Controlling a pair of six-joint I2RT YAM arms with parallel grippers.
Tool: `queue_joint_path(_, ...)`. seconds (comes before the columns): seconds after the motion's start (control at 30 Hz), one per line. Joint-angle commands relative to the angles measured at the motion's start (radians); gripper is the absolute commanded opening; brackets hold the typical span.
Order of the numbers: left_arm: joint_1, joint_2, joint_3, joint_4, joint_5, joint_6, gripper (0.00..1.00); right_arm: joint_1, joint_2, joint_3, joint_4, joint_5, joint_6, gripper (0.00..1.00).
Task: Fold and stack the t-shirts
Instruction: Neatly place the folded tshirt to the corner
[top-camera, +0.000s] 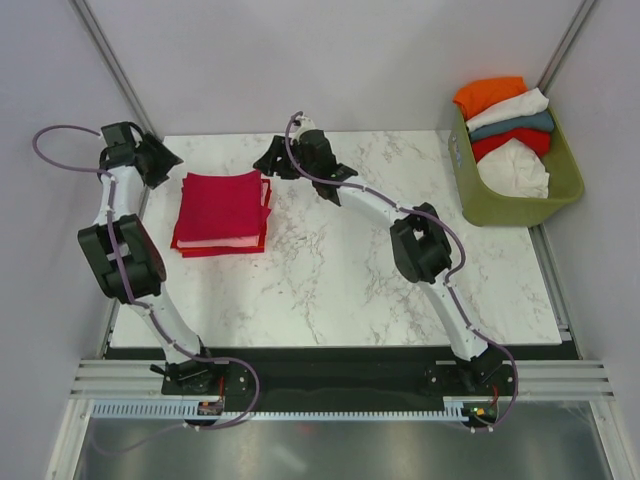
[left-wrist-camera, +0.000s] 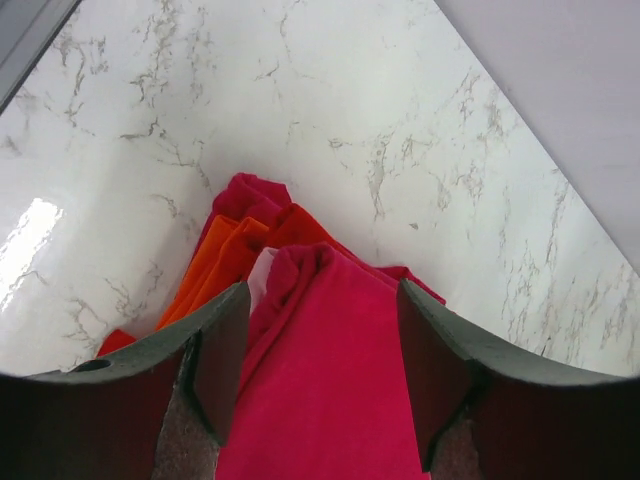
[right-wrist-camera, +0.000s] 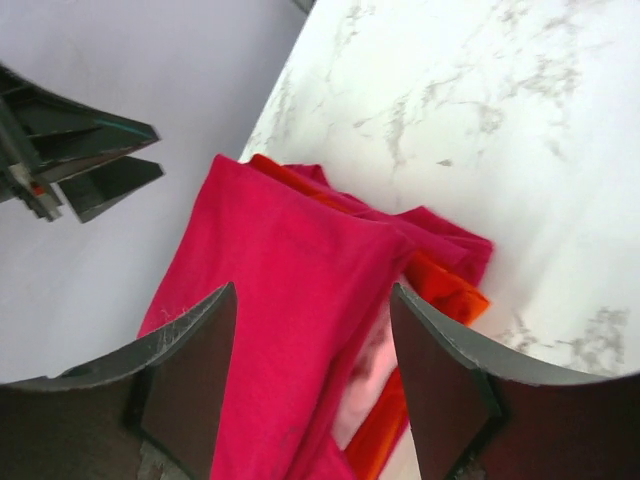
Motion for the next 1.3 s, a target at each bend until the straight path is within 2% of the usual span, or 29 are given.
queue_joint_path(0.0,0.004,-0.091,-0.017,0.076,-0.006,-0.007,0.68,-0.004,-0.1,-0.064,0.032,0.036,-0.045,0.7)
queue_joint_path(0.1,0.004,-0.164,-0.061,0.076,0.009,-0.009,0.67,-0.003,-0.199,-0.171,0.032,0.039,-0.08,0.67)
queue_joint_path(0.3,-0.016,-0.321,-0.187,0.079,0.034,-0.022,0.64,0.0,-0.343,-0.362,0.026,-0.051,-0.087,0.63)
queue_joint_path(0.43,-0.026,-0.417,-0.352,0.129,0.056,-0.042,0.61,0.032,-0.387,-0.448,0.019,-0.114,-0.082,0.47)
queue_joint_path(0.5,-0.026,-0.45,-0.411,0.16,0.069,-0.058,0.61,0.048,-0.381,-0.455,0.027,-0.173,-0.067,0.34)
queue_joint_path(0.6,-0.023,-0.491,-0.497,0.205,0.098,-0.079,0.58,0.082,-0.365,-0.436,0.041,-0.232,-0.029,0.22)
queue_joint_path(0.73,-0.018,-0.511,-0.584,0.245,0.126,-0.104,0.49,0.137,-0.293,-0.359,0.033,-0.282,0.008,0.18)
queue_joint_path(0.8,-0.003,-0.511,-0.612,0.283,0.139,-0.128,0.45,0.141,-0.248,-0.31,0.08,-0.327,0.094,0.11)
queue_joint_path(0.87,0.019,-0.505,-0.647,0.336,0.193,-0.16,0.33,0.141,-0.179,-0.272,0.149,-0.381,0.19,0.06)
queue_joint_path(0.97,0.02,-0.499,-0.669,0.363,0.231,-0.174,0.16,0.143,-0.098,-0.198,0.154,-0.384,0.238,0.0)
queue_joint_path(1.03,0.022,-0.499,-0.678,0.374,0.239,-0.179,0.04,0.145,-0.041,-0.156,0.151,-0.395,0.278,0.0)
queue_joint_path(1.27,0.02,-0.482,-0.727,0.389,0.207,-0.203,0.02,0.143,0.117,-0.055,0.231,-0.447,0.459,0.0)
